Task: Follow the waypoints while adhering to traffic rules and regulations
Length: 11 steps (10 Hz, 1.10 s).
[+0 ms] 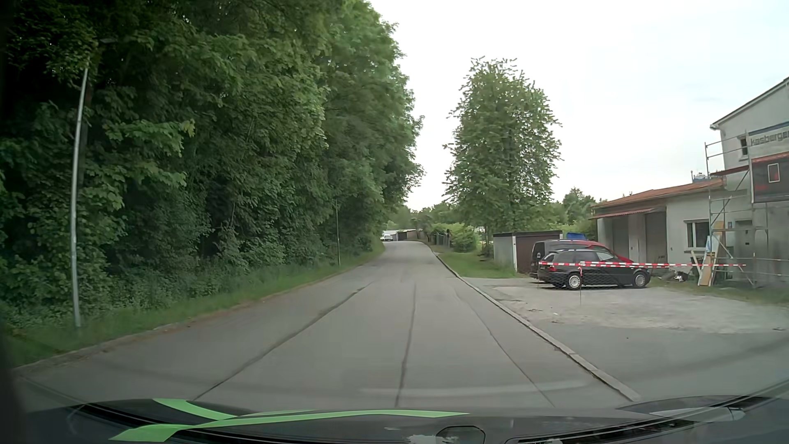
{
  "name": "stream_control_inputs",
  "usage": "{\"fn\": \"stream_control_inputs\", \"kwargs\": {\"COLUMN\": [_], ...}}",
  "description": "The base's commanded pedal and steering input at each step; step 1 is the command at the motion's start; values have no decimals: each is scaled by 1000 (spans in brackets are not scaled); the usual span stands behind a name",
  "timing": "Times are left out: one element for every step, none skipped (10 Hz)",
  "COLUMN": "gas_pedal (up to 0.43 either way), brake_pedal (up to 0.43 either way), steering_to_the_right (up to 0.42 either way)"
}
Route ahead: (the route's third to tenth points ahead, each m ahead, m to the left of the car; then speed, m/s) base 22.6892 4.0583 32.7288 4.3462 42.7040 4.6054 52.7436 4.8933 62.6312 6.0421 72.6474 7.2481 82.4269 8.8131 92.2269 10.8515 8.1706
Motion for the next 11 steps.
{"fn": "stream_control_inputs", "kwargs": {"gas_pedal": [28,28,28,28,28,28,28,28,28,28,28], "brake_pedal": [0,0,0,0,0,0,0,0,0,0,0], "steering_to_the_right": [3,3,3,4,4,3,3,3,3,3,2]}}
